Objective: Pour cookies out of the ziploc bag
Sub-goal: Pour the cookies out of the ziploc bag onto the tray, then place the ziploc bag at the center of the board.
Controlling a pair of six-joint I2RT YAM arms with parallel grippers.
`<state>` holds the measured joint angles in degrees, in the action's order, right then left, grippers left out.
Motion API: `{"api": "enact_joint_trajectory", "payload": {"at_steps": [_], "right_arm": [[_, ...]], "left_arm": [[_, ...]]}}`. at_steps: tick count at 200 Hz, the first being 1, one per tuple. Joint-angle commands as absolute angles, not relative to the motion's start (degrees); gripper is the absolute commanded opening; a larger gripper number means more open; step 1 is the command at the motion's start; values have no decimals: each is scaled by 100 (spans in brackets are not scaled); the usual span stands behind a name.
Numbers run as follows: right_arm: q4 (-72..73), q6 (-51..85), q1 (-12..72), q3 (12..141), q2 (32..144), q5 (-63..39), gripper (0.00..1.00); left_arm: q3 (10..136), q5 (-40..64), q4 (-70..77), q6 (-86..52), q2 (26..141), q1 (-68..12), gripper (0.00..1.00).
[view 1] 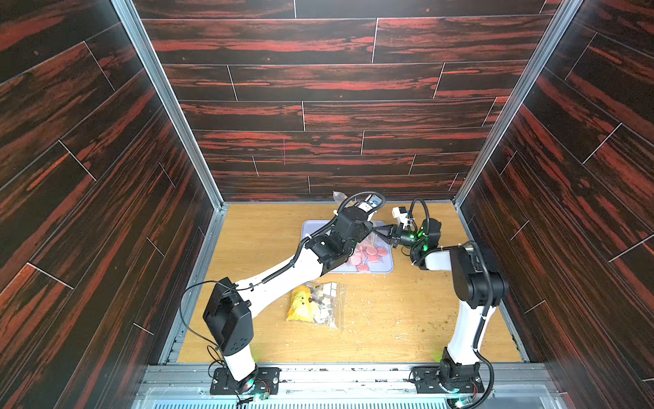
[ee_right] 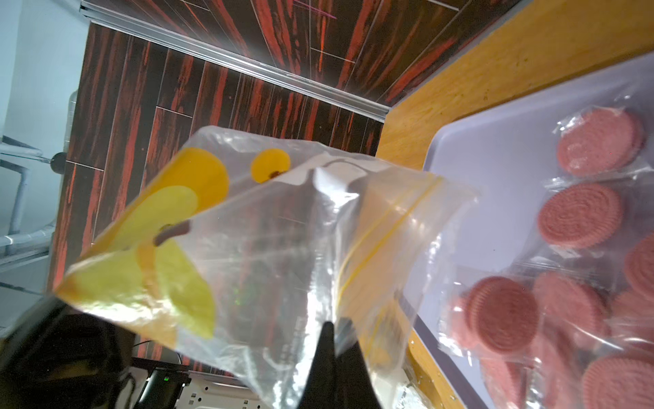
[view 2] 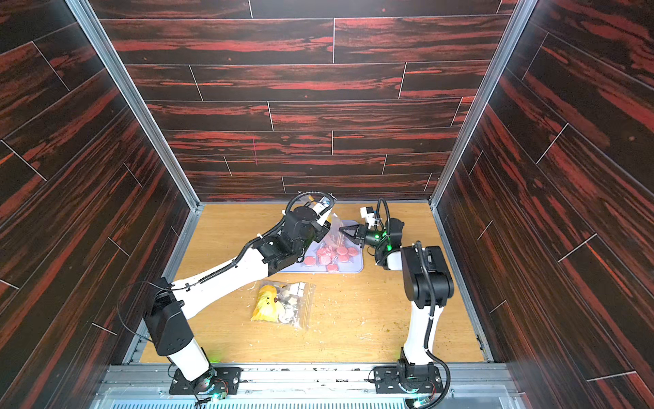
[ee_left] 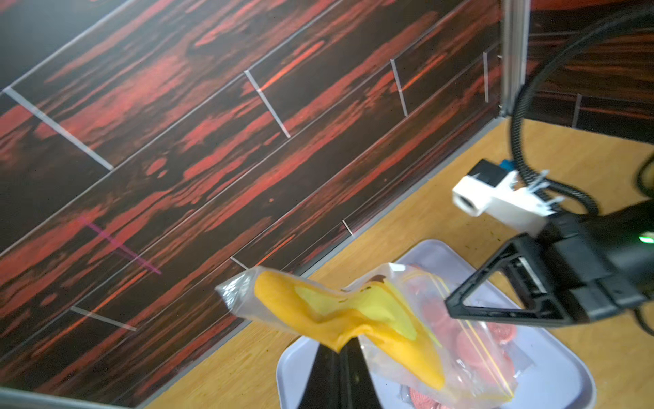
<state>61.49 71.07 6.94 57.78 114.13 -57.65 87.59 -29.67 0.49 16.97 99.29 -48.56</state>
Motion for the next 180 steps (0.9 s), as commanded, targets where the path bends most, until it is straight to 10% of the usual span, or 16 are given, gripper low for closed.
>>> {"api": "enact_joint_trajectory", "payload": {"at_steps": [1, 106, 180], "right_arm": [[5518, 6601, 676, 5717, 10979, -5571, 4], [3407, 5618, 483, 5924, 9857, -5092, 3], [2617, 5215, -207, 5646, 9191, -4977, 3]], "left_arm": [[8593, -3370, 307, 1480, 9690, -4882, 13], [8355, -3958, 323, 1090, 9710, -4849, 86], [8499, -3581, -474, 490, 9699, -4728, 93]]}}
